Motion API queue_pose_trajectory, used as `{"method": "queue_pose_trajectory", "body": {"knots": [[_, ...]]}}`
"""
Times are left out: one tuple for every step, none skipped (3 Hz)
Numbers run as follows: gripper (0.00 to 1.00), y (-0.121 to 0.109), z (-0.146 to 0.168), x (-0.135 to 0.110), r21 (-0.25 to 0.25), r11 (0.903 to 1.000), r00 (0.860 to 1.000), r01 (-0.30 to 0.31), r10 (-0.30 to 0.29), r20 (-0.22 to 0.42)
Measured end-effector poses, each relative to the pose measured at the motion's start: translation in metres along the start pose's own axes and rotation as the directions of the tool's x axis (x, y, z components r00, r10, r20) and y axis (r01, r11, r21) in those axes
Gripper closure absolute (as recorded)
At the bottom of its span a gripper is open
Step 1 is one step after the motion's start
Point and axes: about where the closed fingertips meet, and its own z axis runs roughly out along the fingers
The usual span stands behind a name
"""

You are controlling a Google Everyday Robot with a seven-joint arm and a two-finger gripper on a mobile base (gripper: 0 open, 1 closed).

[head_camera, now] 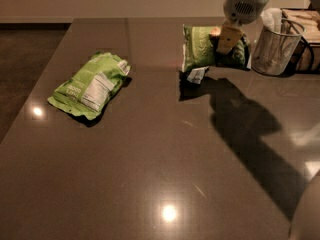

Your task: Move green jalapeno chip bag near rxbar blueberry

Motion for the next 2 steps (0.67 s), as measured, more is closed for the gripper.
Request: {"method": "queue_pose_trajectory", "body": {"knots": [[0.53, 0.0006, 0.0102, 0.0123, 0.021, 0.9969, 0.997, -0.076, 0.076, -0.032], [0.3, -0.0001, 0.013, 0.0106, 0.022, 0.9968, 0.997, -0.077, 0.078, -0.028]]}}
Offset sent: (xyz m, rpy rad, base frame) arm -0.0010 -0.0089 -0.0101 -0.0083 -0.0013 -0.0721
